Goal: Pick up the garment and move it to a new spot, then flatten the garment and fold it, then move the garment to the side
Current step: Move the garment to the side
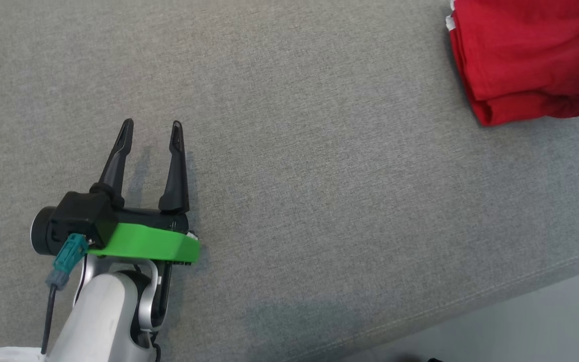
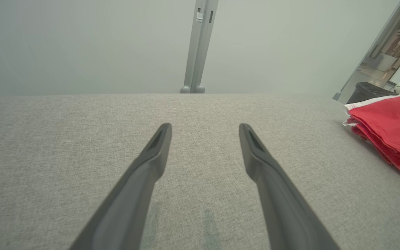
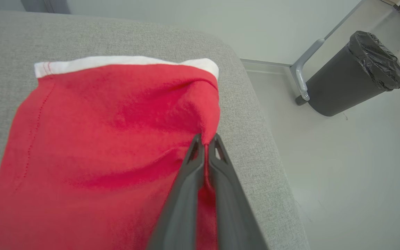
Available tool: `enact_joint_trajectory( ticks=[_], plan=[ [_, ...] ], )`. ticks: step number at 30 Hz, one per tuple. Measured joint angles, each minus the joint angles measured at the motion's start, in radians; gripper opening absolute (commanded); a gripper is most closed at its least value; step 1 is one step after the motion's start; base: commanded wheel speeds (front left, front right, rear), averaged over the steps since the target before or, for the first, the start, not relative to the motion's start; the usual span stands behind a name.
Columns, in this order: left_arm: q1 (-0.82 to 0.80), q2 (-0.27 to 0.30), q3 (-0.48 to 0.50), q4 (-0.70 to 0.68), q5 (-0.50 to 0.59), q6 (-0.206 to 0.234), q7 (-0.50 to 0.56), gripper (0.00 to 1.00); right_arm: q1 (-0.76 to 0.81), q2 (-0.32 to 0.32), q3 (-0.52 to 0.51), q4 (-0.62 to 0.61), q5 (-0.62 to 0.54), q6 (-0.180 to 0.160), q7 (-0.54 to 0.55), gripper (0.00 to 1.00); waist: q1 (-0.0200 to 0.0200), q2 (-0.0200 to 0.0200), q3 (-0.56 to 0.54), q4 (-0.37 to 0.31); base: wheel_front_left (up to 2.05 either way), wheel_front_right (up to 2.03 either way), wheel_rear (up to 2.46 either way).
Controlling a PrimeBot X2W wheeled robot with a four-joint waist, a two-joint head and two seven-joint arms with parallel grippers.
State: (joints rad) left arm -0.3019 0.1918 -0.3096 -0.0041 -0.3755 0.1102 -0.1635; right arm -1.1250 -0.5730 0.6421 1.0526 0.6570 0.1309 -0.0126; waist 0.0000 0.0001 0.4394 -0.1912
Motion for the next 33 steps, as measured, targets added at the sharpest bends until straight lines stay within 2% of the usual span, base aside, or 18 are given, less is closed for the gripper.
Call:
enact_joint_trajectory(
  ticks=[6, 14, 15, 16, 17, 27, 33],
  plan=[
    [-0.010, 0.012, -0.008, -0.050, 0.010, 0.006, 0.013, 1.00, -0.067, -0.037, 0.009, 0.093, -0.080, 0.000, -0.053, 0.00, 0.0000, 0.0000, 0.056, 0.038, 0.00, 0.00, 0.00],
    [-0.016, 0.023, -0.012, -0.092, 0.022, 0.018, 0.028, 1.00, -0.123, -0.047, -0.021, 0.197, -0.132, 0.000, -0.127, 0.00, 0.0001, 0.0000, 0.119, 0.071, 0.00, 0.00, 0.00],
    [-0.016, 0.025, -0.013, -0.094, 0.025, 0.019, 0.030, 1.00, -0.127, -0.046, -0.025, 0.205, -0.139, 0.000, -0.135, 0.31, 0.0001, 0.0000, 0.124, 0.073, 0.00, 0.00, 0.00],
    [-0.016, 0.026, -0.013, -0.096, 0.025, 0.021, 0.030, 1.00, -0.130, -0.044, -0.030, 0.211, -0.145, 0.000, -0.141, 0.55, 0.0001, 0.0000, 0.128, 0.074, 0.00, 0.00, 0.00],
    [-0.016, 0.028, -0.014, -0.099, 0.026, 0.022, 0.032, 1.00, -0.131, -0.041, -0.034, 0.216, -0.157, 0.000, -0.156, 1.00, 0.0001, 0.0000, 0.132, 0.075, 0.00, 0.00, 0.00],
    [-0.017, 0.042, -0.017, -0.112, 0.028, 0.031, 0.048, 1.00, -0.128, -0.034, -0.114, 0.235, -0.245, 0.000, -0.217, 1.00, 0.0000, 0.0000, 0.123, 0.052, 0.00, 0.00, 0.00],
    [-0.017, 0.041, -0.019, -0.088, 0.022, 0.030, 0.039, 1.00, -0.110, 0.012, -0.166, 0.235, -0.254, 0.000, -0.241, 1.00, 0.0000, 0.0000, 0.089, 0.042, 0.00, 0.00, 0.00]
  ],
)
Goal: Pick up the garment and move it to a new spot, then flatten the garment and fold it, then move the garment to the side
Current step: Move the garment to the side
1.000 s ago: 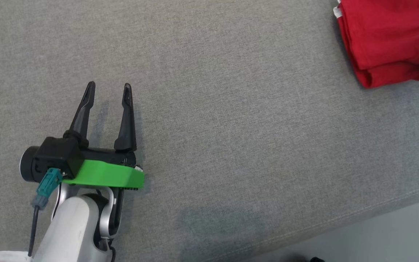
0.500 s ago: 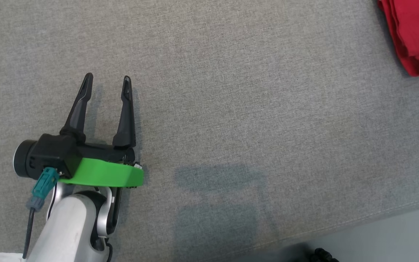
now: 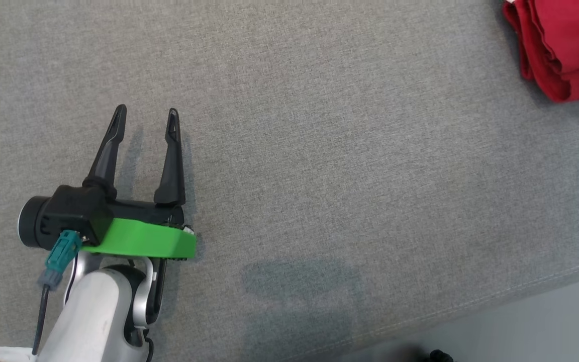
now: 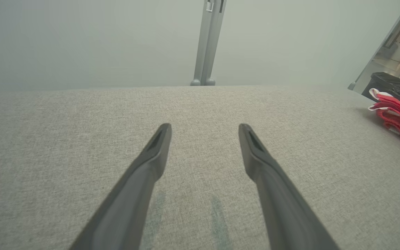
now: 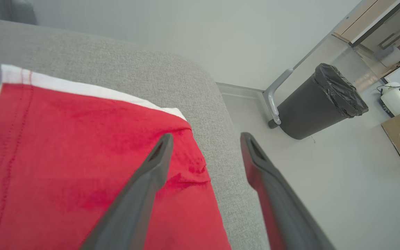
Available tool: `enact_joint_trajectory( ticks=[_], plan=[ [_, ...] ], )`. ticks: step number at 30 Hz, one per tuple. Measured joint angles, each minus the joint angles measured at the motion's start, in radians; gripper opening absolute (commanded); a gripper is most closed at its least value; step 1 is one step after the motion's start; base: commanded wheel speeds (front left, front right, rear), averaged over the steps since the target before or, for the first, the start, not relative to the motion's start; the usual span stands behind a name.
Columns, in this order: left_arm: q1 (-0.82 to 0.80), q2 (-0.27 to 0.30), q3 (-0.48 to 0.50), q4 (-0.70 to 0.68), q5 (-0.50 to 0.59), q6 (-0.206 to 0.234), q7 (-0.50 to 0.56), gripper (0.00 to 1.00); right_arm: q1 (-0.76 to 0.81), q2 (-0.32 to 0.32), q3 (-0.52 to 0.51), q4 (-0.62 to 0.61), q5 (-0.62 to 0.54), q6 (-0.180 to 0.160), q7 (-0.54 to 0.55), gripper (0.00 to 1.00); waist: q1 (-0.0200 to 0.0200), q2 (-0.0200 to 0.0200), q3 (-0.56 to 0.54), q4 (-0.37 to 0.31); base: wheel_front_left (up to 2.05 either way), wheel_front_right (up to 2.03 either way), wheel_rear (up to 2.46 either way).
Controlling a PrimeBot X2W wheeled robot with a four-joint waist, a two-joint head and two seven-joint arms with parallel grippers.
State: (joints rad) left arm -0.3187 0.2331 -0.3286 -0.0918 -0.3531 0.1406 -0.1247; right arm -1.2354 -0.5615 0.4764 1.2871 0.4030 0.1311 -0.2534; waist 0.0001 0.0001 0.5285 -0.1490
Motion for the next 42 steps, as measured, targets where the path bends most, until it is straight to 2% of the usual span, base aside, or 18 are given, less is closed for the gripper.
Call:
enact_joint_trajectory(
  ticks=[7, 10, 17, 31, 37, 42],
  plan=[
    [0.001, -0.003, 0.006, 0.043, -0.014, -0.001, -0.028, 1.00, 0.023, 0.026, -0.021, -0.086, 0.004, 0.000, -0.008, 1.00, -0.0001, 0.0000, -0.060, -0.004, 0.00, 0.00, 0.00],
    [0.003, -0.020, 0.013, 0.083, -0.031, 0.000, -0.054, 1.00, 0.081, 0.029, -0.051, -0.202, 0.005, 0.000, -0.009, 1.00, -0.0001, 0.0000, -0.113, -0.003, 0.00, 0.00, 0.00],
    [0.049, -0.035, 0.046, 0.169, -0.064, 0.008, -0.100, 1.00, 0.240, 0.070, -0.112, -0.372, -0.020, 0.000, -0.009, 1.00, -0.0001, 0.0000, -0.225, 0.005, 0.00, 0.00, 0.00],
    [0.212, -0.042, 0.133, 0.271, -0.109, 0.009, -0.133, 1.00, 0.617, 0.270, -0.268, -0.651, -0.107, 0.000, -0.009, 1.00, -0.0002, 0.0000, -0.437, 0.050, 0.00, 0.00, 0.00],
    [0.272, -0.045, 0.169, 0.280, -0.112, 0.008, -0.136, 1.00, 0.756, 0.371, -0.347, -0.783, -0.176, 0.000, -0.009, 1.00, -0.0001, 0.0000, -0.484, 0.076, 0.00, 0.00, 0.00],
    [0.314, -0.068, 0.189, 0.266, -0.108, -0.008, -0.137, 1.00, 0.868, 0.442, -0.410, -0.880, -0.229, 0.000, -0.009, 1.00, -0.0001, 0.0000, -0.505, 0.092, 0.00, 0.00, 0.00]
  ],
)
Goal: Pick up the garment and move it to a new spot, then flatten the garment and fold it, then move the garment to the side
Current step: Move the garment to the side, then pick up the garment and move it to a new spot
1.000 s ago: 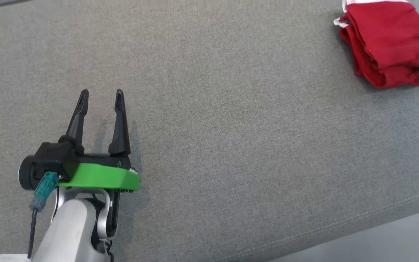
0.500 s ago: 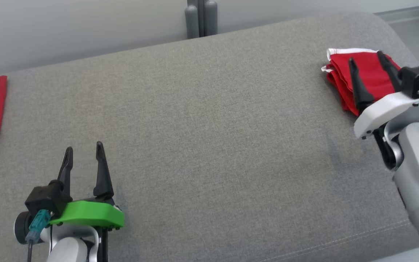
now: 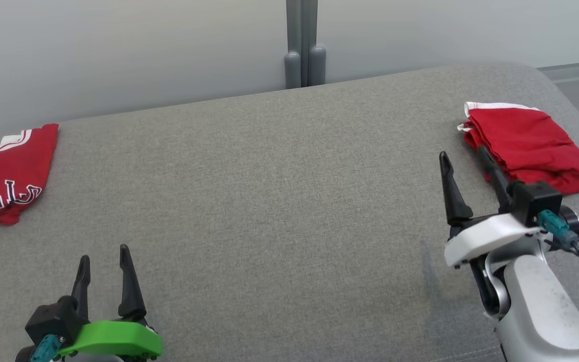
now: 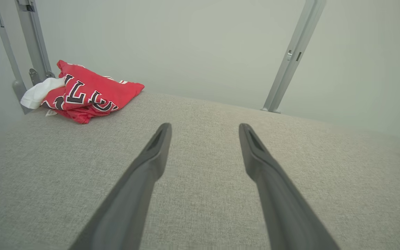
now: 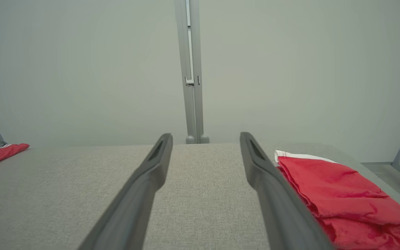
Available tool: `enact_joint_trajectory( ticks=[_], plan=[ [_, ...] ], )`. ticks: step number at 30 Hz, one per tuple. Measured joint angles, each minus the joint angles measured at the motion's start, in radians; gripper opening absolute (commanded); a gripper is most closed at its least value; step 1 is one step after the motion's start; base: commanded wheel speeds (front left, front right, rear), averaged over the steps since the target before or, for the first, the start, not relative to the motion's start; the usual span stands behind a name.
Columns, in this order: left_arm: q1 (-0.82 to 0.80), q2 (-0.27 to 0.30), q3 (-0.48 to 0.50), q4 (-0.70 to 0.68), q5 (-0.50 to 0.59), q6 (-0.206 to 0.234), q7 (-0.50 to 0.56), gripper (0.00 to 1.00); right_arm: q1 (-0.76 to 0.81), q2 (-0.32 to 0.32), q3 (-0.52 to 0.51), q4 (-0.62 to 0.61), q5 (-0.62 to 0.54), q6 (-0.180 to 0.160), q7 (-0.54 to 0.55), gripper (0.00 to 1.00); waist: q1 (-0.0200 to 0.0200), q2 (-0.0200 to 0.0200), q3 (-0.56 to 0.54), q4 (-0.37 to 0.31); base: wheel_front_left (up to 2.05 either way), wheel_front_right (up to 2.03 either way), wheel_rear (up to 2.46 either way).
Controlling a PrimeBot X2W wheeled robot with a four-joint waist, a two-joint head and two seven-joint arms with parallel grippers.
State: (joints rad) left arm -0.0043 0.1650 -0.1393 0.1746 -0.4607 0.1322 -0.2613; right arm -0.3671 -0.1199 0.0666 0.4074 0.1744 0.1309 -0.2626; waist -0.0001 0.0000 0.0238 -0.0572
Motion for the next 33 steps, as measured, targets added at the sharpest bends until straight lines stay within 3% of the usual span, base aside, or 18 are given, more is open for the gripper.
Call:
enact_joint_trajectory(
  ticks=[10, 16, 33],
  plan=[
    [0.039, -0.042, 0.016, 0.000, 0.050, -0.027, -0.001, 1.00, 0.175, 0.068, -0.026, -0.154, -0.073, 0.000, 0.020, 1.00, 0.0000, 0.0000, -0.018, 0.009, 0.00, 0.00, 0.00],
    [0.038, -0.056, 0.018, 0.011, 0.069, -0.055, -0.001, 1.00, 0.247, 0.070, -0.011, -0.212, -0.032, 0.000, 0.026, 1.00, 0.0000, 0.0000, -0.025, 0.019, 0.00, 0.00, 0.00],
    [0.011, -0.084, 0.041, 0.028, 0.107, -0.088, -0.001, 1.00, 0.290, 0.070, -0.007, -0.241, 0.010, 0.000, 0.041, 1.00, 0.0000, 0.0000, -0.019, 0.025, 0.00, 0.00, 0.00]
  ],
)
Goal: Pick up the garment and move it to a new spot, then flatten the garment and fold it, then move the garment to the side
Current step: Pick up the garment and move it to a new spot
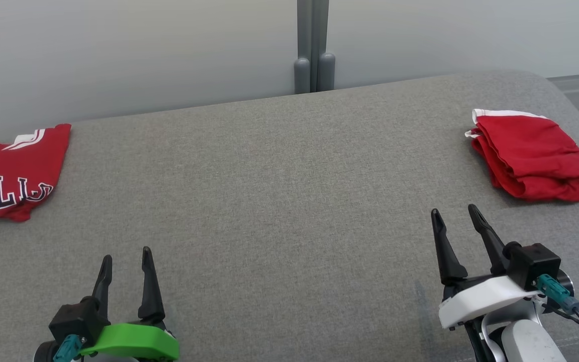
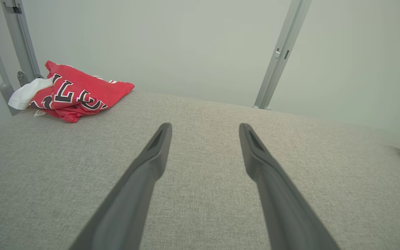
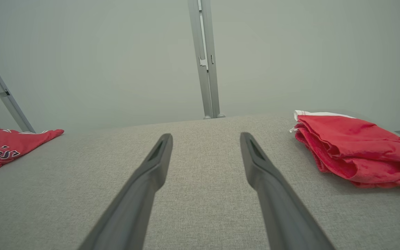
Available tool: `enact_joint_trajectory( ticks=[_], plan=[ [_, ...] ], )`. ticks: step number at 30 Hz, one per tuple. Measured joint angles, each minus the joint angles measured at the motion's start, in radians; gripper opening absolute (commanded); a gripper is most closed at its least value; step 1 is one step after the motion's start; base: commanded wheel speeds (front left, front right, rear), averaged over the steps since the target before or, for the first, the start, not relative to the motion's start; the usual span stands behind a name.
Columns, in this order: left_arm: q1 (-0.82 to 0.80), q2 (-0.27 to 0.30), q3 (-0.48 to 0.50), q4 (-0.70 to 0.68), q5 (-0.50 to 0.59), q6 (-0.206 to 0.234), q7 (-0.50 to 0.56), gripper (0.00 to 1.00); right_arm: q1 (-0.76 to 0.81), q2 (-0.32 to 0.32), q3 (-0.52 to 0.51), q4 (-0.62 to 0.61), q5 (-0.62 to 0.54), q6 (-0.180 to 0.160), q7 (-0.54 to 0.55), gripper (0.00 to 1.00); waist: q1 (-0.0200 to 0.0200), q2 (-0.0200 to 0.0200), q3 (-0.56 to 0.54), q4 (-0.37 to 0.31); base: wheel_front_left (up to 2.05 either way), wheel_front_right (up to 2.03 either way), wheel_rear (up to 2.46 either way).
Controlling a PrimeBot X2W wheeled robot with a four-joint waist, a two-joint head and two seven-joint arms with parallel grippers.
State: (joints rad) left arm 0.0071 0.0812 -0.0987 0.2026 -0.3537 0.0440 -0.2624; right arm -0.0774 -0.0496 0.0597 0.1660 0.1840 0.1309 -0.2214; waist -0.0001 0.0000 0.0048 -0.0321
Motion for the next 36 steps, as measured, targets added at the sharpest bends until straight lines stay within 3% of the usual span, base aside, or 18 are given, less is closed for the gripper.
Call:
enact_joint_trajectory(
  ticks=[24, 36],
  plan=[
    [-0.019, -0.019, 0.017, 0.008, 0.023, -0.019, 0.000, 1.00, -0.001, 0.000, -0.006, 0.003, 0.005, 0.000, -0.002, 1.00, 0.0000, 0.0000, 0.013, 0.024, 0.00, 0.00, 0.00],
    [-0.043, -0.026, 0.020, -0.005, 0.038, -0.026, 0.000, 1.00, 0.001, 0.000, -0.028, -0.006, 0.005, 0.000, -0.005, 1.00, 0.0000, 0.0001, 0.023, 0.155, 0.00, 0.00, 0.00]
  ],
)
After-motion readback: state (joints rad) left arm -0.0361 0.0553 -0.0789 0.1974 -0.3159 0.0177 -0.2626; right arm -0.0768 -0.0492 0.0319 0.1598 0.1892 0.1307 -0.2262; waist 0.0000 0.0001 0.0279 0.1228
